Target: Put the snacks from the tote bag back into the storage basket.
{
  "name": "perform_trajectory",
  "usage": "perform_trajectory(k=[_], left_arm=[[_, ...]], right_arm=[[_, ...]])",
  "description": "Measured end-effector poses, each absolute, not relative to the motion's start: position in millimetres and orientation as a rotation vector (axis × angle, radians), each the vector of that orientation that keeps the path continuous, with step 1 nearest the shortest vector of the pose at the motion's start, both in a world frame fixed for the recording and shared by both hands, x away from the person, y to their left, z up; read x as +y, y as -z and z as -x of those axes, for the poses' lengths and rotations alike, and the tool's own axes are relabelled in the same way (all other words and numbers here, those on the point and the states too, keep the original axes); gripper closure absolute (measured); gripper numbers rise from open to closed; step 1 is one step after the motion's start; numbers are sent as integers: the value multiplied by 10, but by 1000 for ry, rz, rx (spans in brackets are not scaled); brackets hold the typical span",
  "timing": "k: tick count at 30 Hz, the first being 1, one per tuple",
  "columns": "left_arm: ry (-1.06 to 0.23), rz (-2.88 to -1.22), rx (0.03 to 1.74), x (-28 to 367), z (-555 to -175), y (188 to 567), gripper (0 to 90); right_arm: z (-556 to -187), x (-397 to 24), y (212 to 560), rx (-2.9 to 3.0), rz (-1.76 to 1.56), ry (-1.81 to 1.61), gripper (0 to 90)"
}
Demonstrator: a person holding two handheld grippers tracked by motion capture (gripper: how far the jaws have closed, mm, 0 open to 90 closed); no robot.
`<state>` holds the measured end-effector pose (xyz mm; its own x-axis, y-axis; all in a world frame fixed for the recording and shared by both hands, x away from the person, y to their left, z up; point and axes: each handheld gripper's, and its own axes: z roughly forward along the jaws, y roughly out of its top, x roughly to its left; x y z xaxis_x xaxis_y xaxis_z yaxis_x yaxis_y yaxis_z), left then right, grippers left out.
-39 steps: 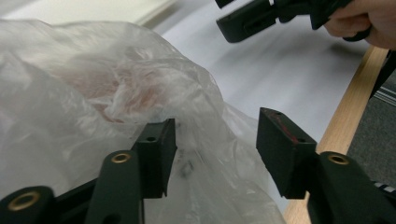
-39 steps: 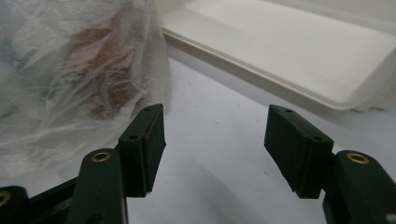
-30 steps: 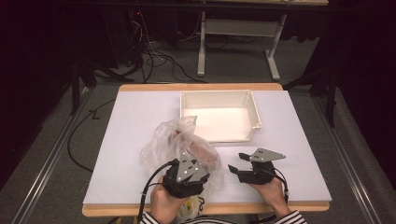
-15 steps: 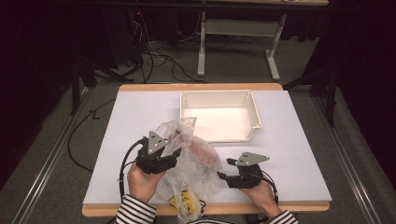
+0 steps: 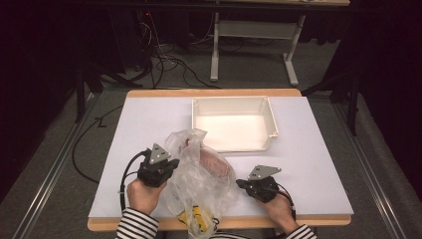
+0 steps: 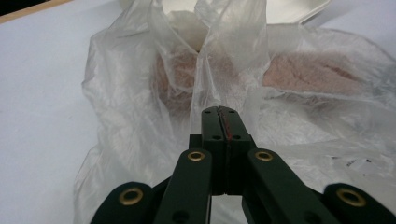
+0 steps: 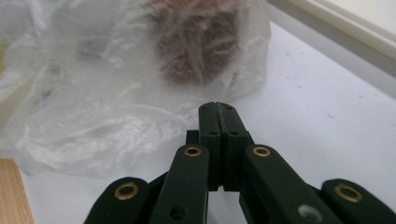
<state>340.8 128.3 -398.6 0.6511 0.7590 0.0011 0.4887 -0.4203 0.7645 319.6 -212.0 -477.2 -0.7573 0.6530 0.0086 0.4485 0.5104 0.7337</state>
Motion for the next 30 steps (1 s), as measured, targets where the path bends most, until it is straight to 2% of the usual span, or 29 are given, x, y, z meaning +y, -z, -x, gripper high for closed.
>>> perform_trajectory(k=[9, 10, 11, 12, 13, 14, 17, 21, 24, 30], left_arm=[[-449, -2105, 1017, 1450, -3362, 4165, 900], [-448, -2109, 1020, 1453, -3366, 4185, 900], [-452, -2117, 1024, 1453, -3369, 4205, 900], [-452, -2125, 1028, 1451, -3374, 4233, 900], [-445, -2128, 1033, 1450, -3381, 4265, 900], [-442, -2133, 1039, 1446, -3389, 4298, 900], [-424, -2152, 1051, 1431, -3406, 4388, 900], [-415, -2181, 1050, 1393, -3413, 4465, 900], [-403, -2202, 1050, 1365, -3421, 4519, 900], [-384, -2172, 1046, 1364, -3436, 4545, 900]], right_arm=[[-3180, -2297, 4712, 2442, -974, -1133, 891], [-3160, -2299, 4696, 2433, -974, -1163, 815], [-3143, -2281, 4679, 2431, -967, -1187, 676], [-3143, -2281, 4679, 2431, -967, -1187, 676], [-3132, -2238, 4665, 2437, -955, -1206, 564], [-3132, -2238, 4665, 2437, -955, -1206, 564], [-3134, -2119, 4678, 2458, -936, -1235, 422], [-3145, -2058, 4690, 2471, -944, -1244, 391], [-3175, -2012, 4714, 2485, -969, -1223, 403], [-3216, -1924, 4797, 2545, -926, -1123, 611]])
